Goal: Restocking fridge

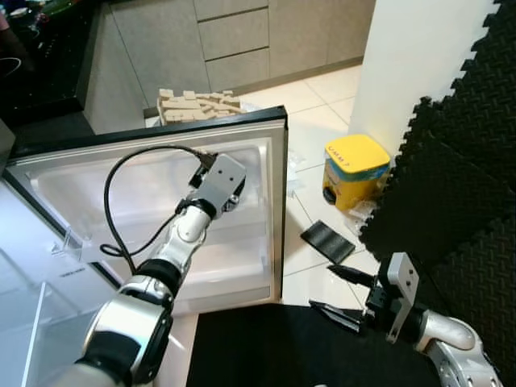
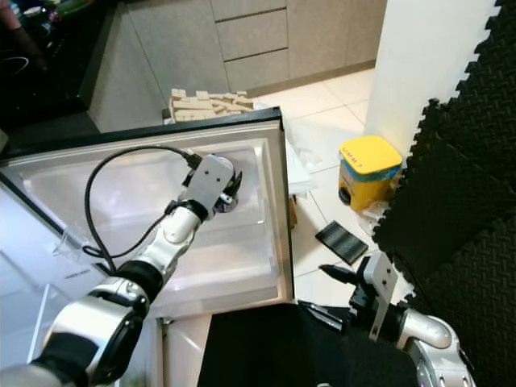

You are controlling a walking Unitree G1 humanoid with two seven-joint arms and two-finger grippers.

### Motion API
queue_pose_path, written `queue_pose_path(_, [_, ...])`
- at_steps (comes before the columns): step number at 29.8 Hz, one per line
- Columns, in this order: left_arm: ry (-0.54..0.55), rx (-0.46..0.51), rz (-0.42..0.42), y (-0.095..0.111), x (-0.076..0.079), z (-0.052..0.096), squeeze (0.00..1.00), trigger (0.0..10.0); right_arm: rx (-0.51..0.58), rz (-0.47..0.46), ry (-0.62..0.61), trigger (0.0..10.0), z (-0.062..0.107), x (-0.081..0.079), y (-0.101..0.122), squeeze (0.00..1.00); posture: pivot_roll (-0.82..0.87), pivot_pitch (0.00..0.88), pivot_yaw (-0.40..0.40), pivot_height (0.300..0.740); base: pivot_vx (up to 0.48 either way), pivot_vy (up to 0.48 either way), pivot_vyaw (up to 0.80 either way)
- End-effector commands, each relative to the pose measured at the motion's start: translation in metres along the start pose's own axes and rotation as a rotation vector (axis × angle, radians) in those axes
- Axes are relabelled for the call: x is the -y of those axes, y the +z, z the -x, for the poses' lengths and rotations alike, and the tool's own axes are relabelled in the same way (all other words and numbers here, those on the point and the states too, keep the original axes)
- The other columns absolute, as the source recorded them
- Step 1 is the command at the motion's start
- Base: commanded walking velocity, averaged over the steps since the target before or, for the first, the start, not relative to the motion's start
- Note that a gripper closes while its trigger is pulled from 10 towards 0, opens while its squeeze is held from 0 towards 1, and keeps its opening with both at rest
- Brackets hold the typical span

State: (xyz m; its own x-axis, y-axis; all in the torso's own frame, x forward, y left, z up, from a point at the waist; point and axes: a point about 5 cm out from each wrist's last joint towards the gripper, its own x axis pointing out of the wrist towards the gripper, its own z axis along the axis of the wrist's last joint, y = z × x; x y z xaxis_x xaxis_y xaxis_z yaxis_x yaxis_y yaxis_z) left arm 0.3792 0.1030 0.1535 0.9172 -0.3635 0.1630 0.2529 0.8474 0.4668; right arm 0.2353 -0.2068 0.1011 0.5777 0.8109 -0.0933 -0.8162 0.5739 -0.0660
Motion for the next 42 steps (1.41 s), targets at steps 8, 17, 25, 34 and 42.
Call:
queue_pose_path(8, [0.008,-0.04,-0.002,-0.007,-0.004,0.003,0.0,10.0,-0.011,0.026,-0.063,10.0,0.009,-0.004,0.013,0.0,-0.16,0.202,0.13,0.74,0.0,0.0,0.0])
queue_pose_path(17, [0.004,-0.031,0.003,-0.003,-0.001,-0.001,0.0,10.0,-0.01,0.012,-0.067,10.0,0.011,-0.011,0.019,0.0,-0.16,0.214,0.136,0.74,0.0,0.0,0.0])
queue_pose_path(25, [-0.016,-0.025,0.056,0.0,0.006,-0.003,0.0,10.0,-0.011,0.01,-0.076,10.0,0.011,-0.012,0.022,0.0,-0.17,0.216,0.137,0.74,0.0,0.0,0.0])
queue_pose_path(34, [-0.061,-0.027,0.058,0.0,0.017,-0.003,0.0,10.0,-0.012,0.009,-0.084,10.0,0.012,-0.013,0.024,0.0,-0.17,0.217,0.141,0.74,0.0,0.0,0.0])
queue_pose_path(42, [-0.093,-0.027,0.062,0.0,0.028,-0.002,0.0,10.0,-0.007,0.008,-0.087,10.0,0.011,-0.014,0.027,0.0,-0.17,0.221,0.144,0.74,0.0,0.0,0.0])
